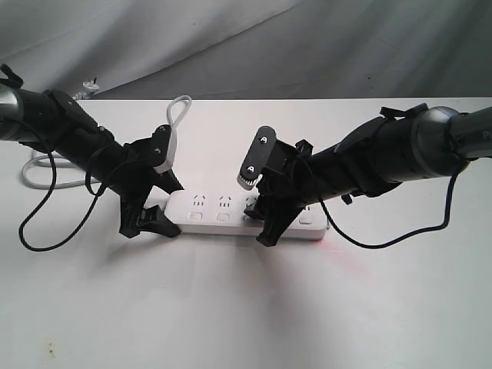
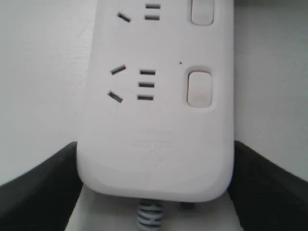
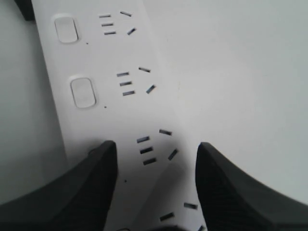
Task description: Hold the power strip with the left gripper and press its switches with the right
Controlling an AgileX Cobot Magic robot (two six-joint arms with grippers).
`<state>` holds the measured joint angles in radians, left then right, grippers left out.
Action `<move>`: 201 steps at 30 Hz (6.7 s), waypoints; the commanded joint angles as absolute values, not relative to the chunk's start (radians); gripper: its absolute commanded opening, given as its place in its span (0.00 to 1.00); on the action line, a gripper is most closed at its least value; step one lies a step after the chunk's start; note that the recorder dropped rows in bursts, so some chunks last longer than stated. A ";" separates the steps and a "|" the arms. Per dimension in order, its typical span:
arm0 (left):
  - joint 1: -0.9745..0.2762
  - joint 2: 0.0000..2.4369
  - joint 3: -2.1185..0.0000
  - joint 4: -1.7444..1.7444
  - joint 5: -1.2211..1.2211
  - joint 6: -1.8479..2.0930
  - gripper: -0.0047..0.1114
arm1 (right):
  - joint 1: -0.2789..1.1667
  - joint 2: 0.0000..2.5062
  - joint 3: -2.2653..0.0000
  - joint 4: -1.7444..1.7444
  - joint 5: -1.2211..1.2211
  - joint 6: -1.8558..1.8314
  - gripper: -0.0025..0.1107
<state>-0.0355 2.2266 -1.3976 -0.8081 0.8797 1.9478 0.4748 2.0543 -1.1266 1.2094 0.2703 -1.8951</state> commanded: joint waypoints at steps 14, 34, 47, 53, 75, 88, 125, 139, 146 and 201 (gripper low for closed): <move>-0.040 2.227 -1.401 -0.812 0.894 1.944 0.51 | 0.467 1.934 -1.108 1.169 0.247 -1.909 0.45; -0.040 2.227 -1.401 -0.812 0.894 1.944 0.51 | 0.439 1.896 -1.032 1.169 0.222 -1.907 0.45; -0.040 2.227 -1.401 -0.812 0.894 1.944 0.51 | 0.439 1.962 -1.032 1.169 0.222 -1.907 0.45; -0.040 2.227 -1.401 -0.812 0.894 1.944 0.51 | 0.439 1.961 -1.032 1.169 0.224 -1.907 0.45; -0.040 2.227 -1.401 -0.812 0.894 1.944 0.51 | 0.439 2.016 -0.973 1.200 0.209 -1.914 0.45; -0.040 2.227 -1.401 -0.812 0.894 1.944 0.51 | 0.418 2.016 -0.915 1.197 0.183 -2.049 0.45; -0.040 2.227 -1.401 -0.812 0.894 1.944 0.51 | 0.386 1.871 -0.910 1.208 0.142 -1.999 0.45; -0.040 2.227 -1.401 -0.812 0.894 1.944 0.51 | 0.386 1.892 -0.910 1.208 0.173 -1.999 0.45; -0.040 2.227 -1.401 -0.812 0.894 1.944 0.51 | 0.386 1.922 -0.891 1.214 0.173 -1.999 0.45; -0.040 2.227 -1.401 -0.812 0.894 1.944 0.51 | 0.359 0.877 -0.421 1.438 0.120 -1.789 0.02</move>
<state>-0.0390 2.2266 -1.3976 -0.8099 0.8856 1.9496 0.3648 0.8844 -0.4235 1.4320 0.1126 -1.7959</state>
